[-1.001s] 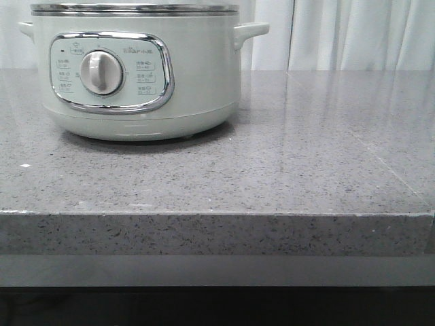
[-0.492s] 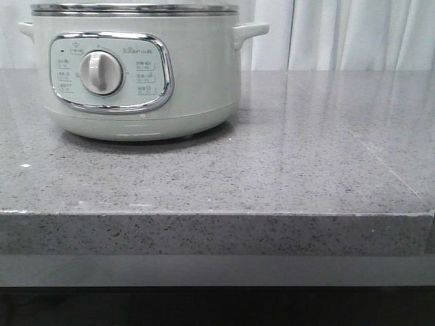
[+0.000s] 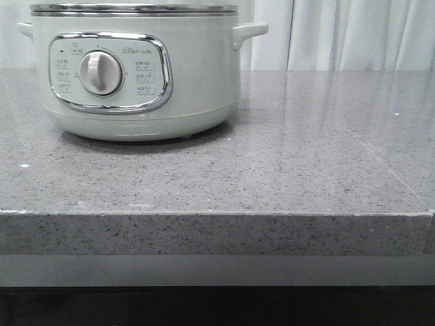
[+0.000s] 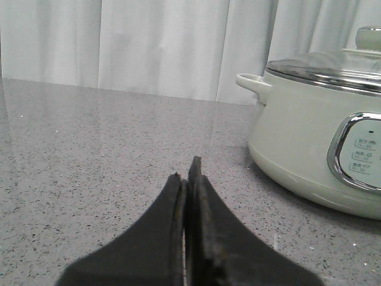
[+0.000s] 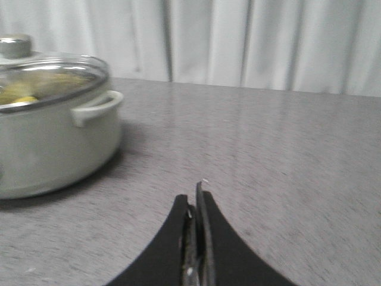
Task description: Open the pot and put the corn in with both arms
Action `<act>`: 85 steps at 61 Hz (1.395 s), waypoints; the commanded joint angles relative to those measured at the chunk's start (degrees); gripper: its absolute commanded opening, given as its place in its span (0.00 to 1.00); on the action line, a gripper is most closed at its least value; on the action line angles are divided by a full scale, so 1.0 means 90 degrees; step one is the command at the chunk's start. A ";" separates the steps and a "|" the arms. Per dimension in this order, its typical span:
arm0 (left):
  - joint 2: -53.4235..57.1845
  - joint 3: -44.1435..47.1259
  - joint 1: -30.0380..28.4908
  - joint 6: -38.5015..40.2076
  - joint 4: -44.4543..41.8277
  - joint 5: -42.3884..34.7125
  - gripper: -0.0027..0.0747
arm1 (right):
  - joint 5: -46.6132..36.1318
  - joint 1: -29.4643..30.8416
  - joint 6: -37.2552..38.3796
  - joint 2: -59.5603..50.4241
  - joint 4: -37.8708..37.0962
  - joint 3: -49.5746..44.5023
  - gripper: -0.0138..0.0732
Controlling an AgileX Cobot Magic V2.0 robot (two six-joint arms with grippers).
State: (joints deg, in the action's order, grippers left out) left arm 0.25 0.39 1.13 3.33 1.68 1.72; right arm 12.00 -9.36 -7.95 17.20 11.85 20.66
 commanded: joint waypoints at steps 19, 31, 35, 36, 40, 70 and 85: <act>0.0113 0.0033 0.0001 0.0048 0.0006 -0.0536 0.01 | -0.1131 0.0608 -0.0055 -0.1954 -0.0021 -0.1925 0.08; 0.0113 0.0033 0.0001 0.0048 0.0006 -0.0536 0.01 | -0.1585 0.0646 -0.0055 -0.2128 -0.0021 -0.2435 0.08; 0.0113 0.0033 0.0001 0.0048 0.0006 -0.0536 0.01 | -0.1594 0.0653 -0.0055 -0.2128 -0.0021 -0.2470 0.08; 0.0113 0.0033 0.0001 0.0048 0.0006 -0.0536 0.01 | -0.1616 0.0653 -0.0055 -0.2128 -0.0021 -0.2470 0.08; 0.0113 0.0033 0.0001 0.0048 0.0006 -0.0536 0.01 | -0.1624 0.0653 -0.0055 -0.2128 -0.0021 -0.2470 0.08; 0.0113 0.0033 0.0001 0.0048 0.0006 -0.0536 0.01 | -0.1626 0.0668 0.0070 -0.2133 -0.0119 -0.2470 0.09; 0.0113 0.0033 0.0001 0.0048 0.0006 -0.0536 0.01 | -0.1813 0.1130 0.1211 -0.2133 -0.1022 -0.2470 0.09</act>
State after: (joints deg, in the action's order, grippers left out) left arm 0.25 0.39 1.08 3.33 1.68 1.72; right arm 1.55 -0.38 0.53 -0.59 5.51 -1.50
